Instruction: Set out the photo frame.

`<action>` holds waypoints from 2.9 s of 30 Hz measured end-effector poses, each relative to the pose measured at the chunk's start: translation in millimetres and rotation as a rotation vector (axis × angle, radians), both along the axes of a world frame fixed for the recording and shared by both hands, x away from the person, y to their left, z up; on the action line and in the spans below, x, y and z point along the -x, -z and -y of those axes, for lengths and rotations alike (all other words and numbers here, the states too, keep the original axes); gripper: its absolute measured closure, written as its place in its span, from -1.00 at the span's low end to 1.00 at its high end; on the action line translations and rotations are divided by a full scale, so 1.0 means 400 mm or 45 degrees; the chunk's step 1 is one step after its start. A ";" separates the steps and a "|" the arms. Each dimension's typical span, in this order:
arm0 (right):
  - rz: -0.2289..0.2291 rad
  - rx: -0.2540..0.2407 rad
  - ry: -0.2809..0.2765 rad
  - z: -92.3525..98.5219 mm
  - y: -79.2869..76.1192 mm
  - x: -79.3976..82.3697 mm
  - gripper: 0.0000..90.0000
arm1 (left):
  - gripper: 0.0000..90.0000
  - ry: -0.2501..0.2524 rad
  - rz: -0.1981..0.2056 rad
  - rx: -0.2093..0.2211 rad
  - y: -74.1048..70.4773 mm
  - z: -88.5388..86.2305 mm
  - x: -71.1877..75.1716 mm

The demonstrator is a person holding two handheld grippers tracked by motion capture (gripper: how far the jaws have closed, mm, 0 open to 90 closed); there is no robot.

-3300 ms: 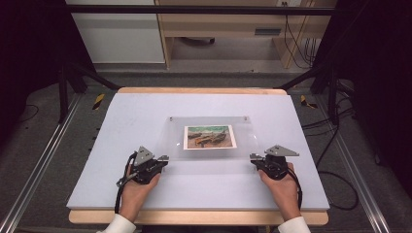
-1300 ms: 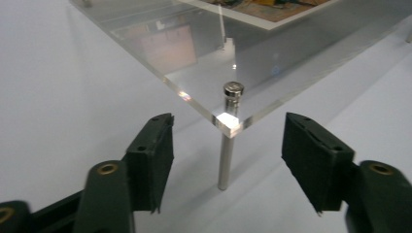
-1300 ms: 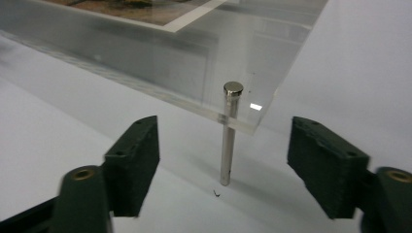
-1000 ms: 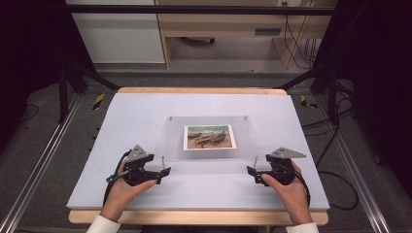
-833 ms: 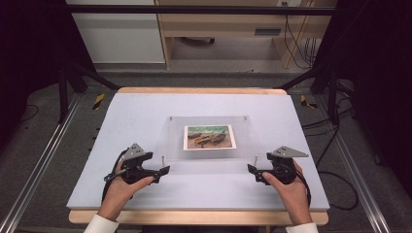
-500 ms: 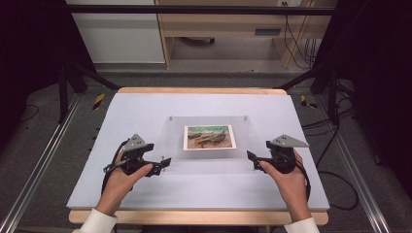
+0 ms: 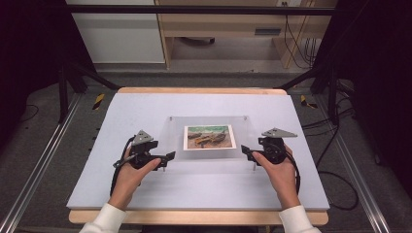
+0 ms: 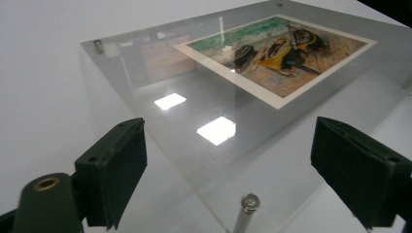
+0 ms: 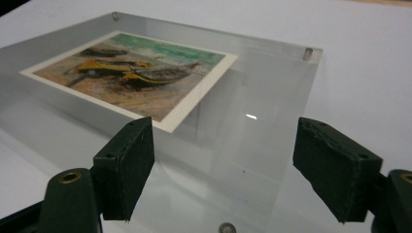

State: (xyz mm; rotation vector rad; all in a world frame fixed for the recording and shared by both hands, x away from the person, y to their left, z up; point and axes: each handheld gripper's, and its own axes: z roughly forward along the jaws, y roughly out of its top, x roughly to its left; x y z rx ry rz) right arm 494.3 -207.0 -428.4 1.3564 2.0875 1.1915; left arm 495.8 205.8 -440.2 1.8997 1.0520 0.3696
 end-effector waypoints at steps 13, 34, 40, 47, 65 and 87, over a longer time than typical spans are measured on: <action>-0.124 -0.112 -0.004 0.013 0.040 -0.015 -0.58 | -0.70 0.012 -0.137 0.168 0.031 -0.007 -0.008; -0.246 -0.295 -0.014 0.042 0.063 -0.020 -0.64 | -0.72 0.052 -0.255 0.295 0.053 -0.017 -0.017; -0.290 -0.359 -0.033 0.039 0.072 -0.024 -0.64 | -0.72 0.058 -0.260 0.293 0.052 -0.018 -0.022; -0.279 -0.334 -0.050 0.036 0.069 -0.029 -0.64 | -0.71 0.059 -0.274 0.260 0.048 -0.019 -0.044; -0.173 -0.247 -0.036 0.021 0.057 -0.040 -0.61 | -0.66 0.058 -0.157 0.170 0.031 -0.012 -0.061; -0.105 -0.151 -0.083 0.029 0.042 0.010 -0.43 | -0.30 0.001 -0.091 0.141 0.017 -0.018 -0.010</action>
